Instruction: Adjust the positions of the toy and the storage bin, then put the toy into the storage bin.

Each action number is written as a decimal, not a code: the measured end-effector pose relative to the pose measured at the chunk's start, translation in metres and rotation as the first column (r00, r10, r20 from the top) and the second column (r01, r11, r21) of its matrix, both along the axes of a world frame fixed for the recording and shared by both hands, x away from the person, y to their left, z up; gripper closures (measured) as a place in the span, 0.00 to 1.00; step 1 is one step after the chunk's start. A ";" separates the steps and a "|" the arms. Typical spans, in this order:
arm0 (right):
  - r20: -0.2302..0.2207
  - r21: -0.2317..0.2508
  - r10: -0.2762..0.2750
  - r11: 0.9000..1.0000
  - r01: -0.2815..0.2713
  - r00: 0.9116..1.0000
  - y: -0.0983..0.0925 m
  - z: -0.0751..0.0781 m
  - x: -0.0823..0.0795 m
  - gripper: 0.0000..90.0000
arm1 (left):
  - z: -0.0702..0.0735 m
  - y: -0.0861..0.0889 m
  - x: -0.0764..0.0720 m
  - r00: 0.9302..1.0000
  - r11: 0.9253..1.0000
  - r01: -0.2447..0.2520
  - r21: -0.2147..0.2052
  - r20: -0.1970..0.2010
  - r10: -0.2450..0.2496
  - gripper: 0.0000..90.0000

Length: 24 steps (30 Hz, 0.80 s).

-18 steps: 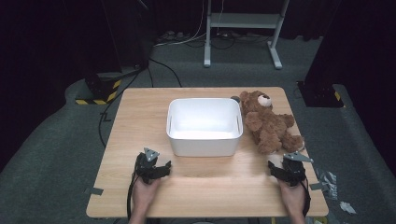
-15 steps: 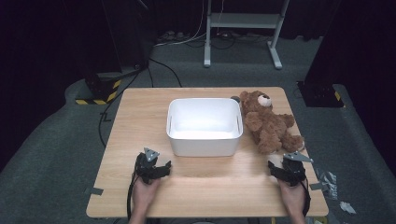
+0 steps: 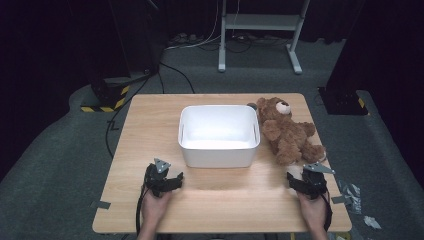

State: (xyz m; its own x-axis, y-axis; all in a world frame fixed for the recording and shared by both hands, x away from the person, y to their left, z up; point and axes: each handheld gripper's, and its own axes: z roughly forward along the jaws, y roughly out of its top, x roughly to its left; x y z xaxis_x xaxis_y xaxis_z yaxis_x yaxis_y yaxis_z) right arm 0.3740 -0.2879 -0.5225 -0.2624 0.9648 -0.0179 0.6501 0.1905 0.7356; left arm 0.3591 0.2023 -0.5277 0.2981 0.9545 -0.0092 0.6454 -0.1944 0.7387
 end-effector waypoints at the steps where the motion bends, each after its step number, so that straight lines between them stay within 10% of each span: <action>1: 0.000 0.002 -0.001 1.000 0.001 1.000 0.000 0.000 0.000 0.36 | 0.000 0.000 0.000 1.000 1.000 0.000 0.000 0.000 0.000 0.23; 24: -0.022 0.033 -0.003 0.999 0.004 1.000 -0.001 0.003 -0.004 0.33 | 0.000 0.001 0.001 1.000 1.000 0.002 0.002 0.001 -0.002 0.23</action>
